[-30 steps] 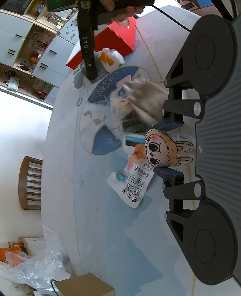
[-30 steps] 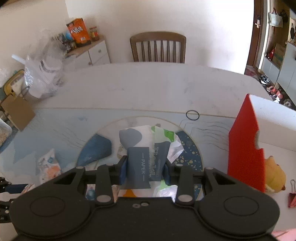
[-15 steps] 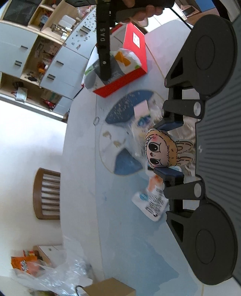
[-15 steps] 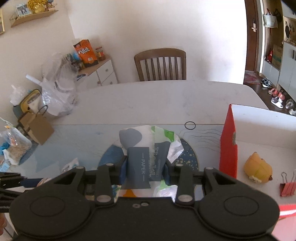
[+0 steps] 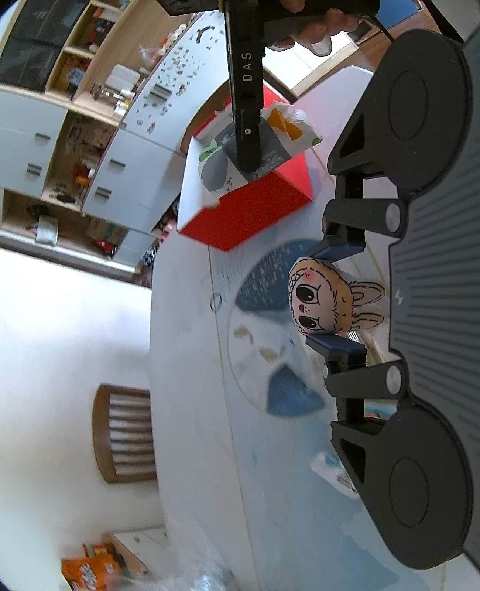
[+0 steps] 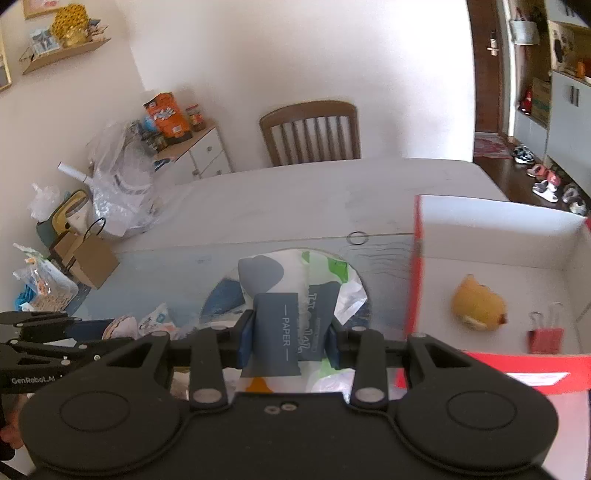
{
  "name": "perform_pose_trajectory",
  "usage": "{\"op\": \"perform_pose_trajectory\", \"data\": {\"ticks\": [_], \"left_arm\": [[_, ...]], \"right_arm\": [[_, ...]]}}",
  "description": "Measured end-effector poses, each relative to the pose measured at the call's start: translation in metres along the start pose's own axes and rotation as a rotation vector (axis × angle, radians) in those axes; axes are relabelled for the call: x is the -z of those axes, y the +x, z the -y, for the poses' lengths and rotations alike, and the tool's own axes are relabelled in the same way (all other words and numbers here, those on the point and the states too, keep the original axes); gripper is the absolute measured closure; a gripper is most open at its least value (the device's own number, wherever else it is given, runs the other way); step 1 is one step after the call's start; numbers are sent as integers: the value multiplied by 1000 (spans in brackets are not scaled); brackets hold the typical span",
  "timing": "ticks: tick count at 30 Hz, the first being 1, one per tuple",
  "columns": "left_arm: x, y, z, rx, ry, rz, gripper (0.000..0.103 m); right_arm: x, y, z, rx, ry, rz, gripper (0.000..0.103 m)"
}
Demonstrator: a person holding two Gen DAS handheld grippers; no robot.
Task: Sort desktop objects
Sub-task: 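Carry the plush and the tissue pack with both tools over the red box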
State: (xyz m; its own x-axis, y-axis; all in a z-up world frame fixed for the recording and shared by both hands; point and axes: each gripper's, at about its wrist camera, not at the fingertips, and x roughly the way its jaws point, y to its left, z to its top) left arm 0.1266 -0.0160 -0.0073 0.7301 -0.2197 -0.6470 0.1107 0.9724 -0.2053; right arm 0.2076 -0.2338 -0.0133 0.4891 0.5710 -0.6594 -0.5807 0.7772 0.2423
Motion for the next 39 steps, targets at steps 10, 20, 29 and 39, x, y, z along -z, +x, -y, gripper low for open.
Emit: {"op": "perform_pose_trajectory", "data": {"ticks": [10,20,29,39], "left_arm": [[-38,33,84,88,126,34,63],[-68,86,169,147,230,30,63],[-95,146,212,140,317,-26,63],[-106,219,219,103,333,-181,63]], "right_arm": [[-2,-42,65,61,42,54,66],[-12,-58,138,121,55,76,65],[-32,-42,197,128,61,60,65],[-47,19,225,106,42,-53,65]]}}
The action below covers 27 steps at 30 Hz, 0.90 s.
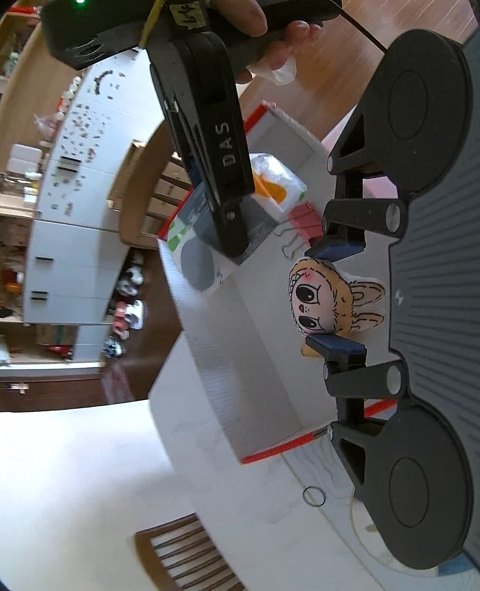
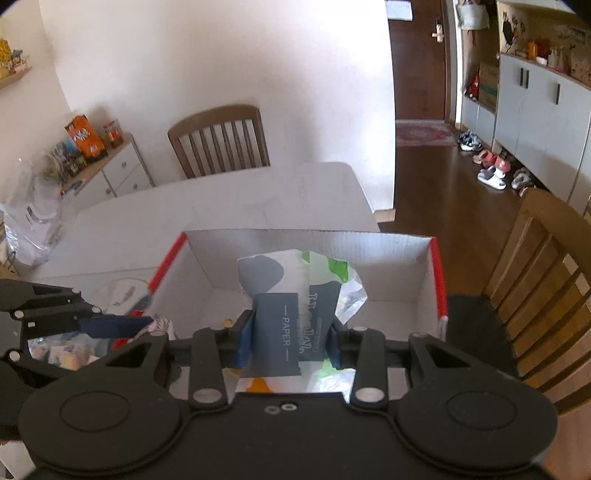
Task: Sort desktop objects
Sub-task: 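Carry the plush and the tissue pack with both tools over the red box, then open both tools to release the plush and tissue pack into the box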
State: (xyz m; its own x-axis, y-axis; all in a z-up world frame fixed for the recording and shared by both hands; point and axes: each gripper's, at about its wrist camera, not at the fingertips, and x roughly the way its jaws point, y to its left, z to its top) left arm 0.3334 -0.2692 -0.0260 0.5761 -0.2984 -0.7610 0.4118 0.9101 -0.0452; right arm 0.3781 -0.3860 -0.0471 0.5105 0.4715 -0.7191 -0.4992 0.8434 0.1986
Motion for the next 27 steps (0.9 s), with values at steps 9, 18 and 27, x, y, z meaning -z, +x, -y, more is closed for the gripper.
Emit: {"op": "perform_pose_trajectory", "data": {"ticks": [9,18,27], "left_arm": [[-6,38,-1,-5,3,-111,63],[1,61,4,-8,14,-202,62],[0,71,3,29,-5,-270,62]], "right_arm": [[-10,46,-2,-10,-16,-77,65],[-10,72,-5,19,-108,-140,65],[-1,90,2,45,-123,-209,67]]}}
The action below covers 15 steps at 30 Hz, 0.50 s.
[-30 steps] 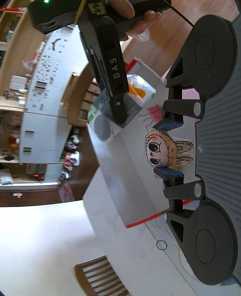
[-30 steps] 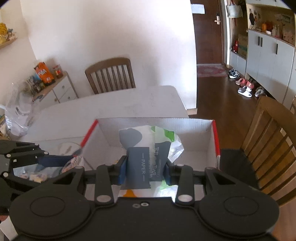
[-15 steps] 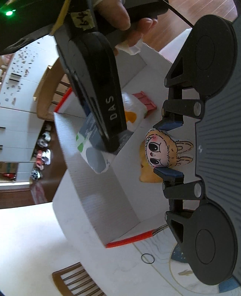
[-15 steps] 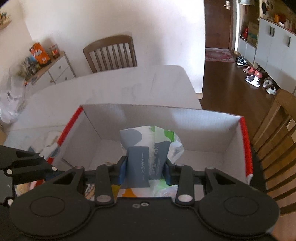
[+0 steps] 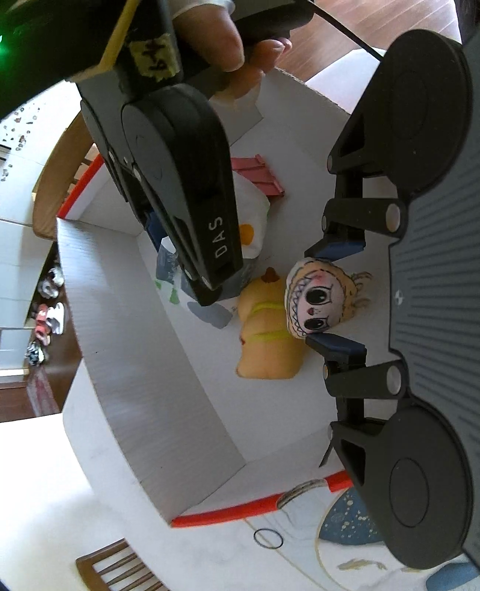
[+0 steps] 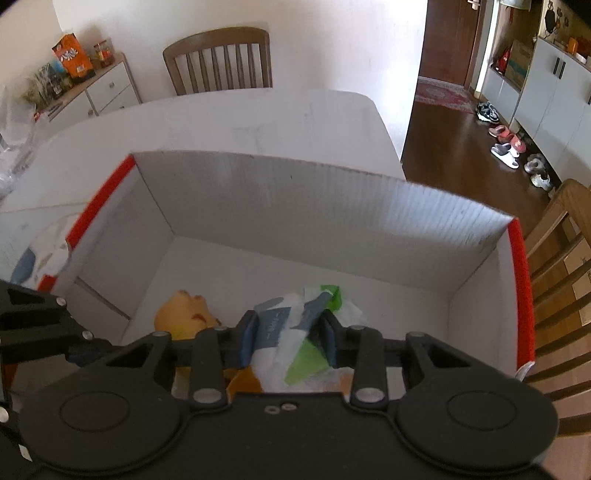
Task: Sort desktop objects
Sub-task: 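Open both tools to release the plush and tissue pack into the box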
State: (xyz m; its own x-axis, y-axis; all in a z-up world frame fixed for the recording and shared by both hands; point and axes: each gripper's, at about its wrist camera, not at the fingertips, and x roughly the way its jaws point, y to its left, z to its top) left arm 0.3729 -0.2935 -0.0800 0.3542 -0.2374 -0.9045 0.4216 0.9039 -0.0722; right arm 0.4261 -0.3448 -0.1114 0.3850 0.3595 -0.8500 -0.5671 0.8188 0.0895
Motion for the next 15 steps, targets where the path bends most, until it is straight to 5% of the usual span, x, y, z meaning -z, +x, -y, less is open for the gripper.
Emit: {"op": "perform_pose_trajectory", "data": {"ticks": [7,11,15], "left_arm": [[2,-1,-1,27,-13,-10,61],[-2,-1,-8,46,-32,11,55],[-1,-11,-8,65,-37,44,46]], "right_arm": [[5,-1,-1,-1,-2,-7,61],[5,-6,1,-8,6,-4,46],[7,-15,3,-22,5,5,43]]}}
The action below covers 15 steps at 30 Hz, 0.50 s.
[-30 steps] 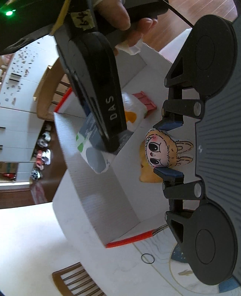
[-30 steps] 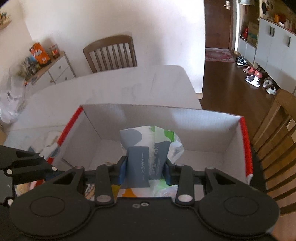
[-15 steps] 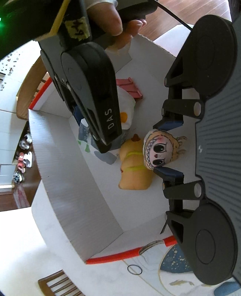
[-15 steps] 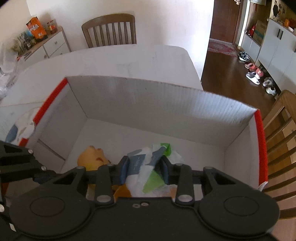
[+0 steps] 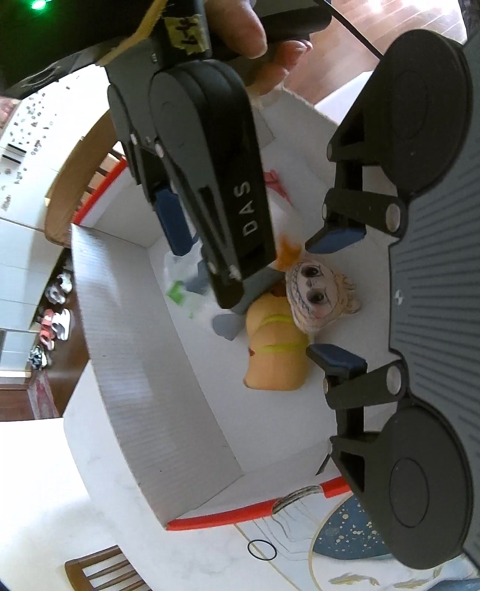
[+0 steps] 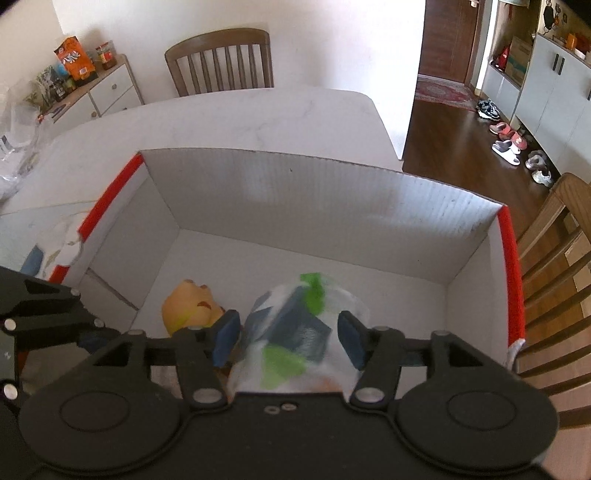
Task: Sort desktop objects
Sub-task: 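Open both tools to release the plush and tissue pack into the box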
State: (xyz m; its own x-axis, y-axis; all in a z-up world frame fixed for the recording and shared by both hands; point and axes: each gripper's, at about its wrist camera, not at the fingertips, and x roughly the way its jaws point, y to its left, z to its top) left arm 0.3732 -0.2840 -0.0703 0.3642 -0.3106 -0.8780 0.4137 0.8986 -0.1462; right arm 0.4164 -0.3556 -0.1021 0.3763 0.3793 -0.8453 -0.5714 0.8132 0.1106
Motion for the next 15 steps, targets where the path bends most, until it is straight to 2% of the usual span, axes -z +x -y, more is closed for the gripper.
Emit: {"op": "perform_pose_trajectory", "data": {"ticks": [3,15], "left_arm": [[0,-6,5,10,9,26,40],[19,-40,0,25,-36,120,40]], "right_arm": [[1,-11,0,-11,-4,15,40],[2,-55,-6,-72,24,80,39]]}}
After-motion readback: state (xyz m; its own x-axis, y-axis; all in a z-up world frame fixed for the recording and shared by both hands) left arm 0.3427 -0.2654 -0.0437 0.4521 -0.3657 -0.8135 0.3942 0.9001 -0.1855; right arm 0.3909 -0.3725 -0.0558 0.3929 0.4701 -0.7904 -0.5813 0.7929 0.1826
